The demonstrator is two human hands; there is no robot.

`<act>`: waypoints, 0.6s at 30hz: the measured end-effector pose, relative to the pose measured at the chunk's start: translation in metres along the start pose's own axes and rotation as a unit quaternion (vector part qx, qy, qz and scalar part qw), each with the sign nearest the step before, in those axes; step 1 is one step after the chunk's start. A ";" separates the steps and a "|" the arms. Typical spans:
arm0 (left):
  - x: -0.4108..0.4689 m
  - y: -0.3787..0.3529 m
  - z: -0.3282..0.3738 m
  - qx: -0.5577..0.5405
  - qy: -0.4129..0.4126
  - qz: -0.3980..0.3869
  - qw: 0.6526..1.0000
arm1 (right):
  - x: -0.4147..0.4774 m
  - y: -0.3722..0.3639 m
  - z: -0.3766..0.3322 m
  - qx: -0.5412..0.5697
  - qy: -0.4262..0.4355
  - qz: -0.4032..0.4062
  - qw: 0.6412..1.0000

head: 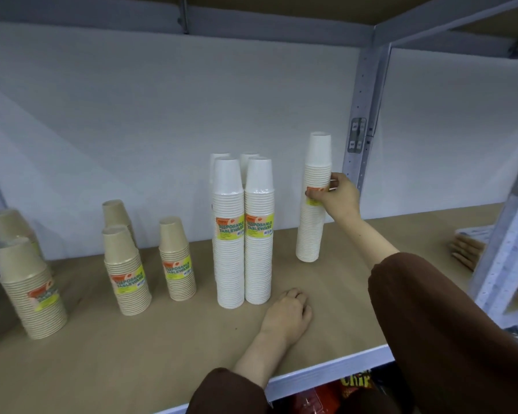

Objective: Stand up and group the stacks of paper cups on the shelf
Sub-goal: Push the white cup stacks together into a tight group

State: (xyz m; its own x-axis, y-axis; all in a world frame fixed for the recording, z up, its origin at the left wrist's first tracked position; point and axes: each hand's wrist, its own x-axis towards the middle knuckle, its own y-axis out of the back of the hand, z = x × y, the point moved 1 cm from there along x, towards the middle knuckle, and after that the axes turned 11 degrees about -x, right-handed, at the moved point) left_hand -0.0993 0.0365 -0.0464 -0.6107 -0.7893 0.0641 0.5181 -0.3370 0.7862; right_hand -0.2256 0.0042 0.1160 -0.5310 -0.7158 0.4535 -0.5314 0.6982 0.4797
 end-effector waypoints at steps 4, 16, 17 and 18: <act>-0.025 0.003 -0.005 0.010 -0.023 0.012 1.000 | -0.030 0.024 -0.013 0.014 0.017 0.011 1.000; -0.111 0.059 -0.073 -0.011 0.023 0.088 0.996 | -0.115 0.015 -0.046 0.069 0.046 -0.059 0.995; -0.116 0.064 -0.078 -0.007 0.030 0.095 0.995 | -0.119 0.008 -0.048 0.071 0.050 -0.066 0.994; -0.120 0.068 -0.083 -0.003 0.036 0.102 0.994 | -0.123 0.001 -0.050 0.071 0.054 -0.069 0.994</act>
State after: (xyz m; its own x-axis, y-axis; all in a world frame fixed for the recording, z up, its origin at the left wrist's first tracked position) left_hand 0.0588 0.0653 -0.0513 -0.4478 -0.8765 0.1768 0.6307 -0.1694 0.7573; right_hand -0.1281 0.0919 0.0982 -0.3772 -0.7966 0.4724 -0.6859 0.5830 0.4355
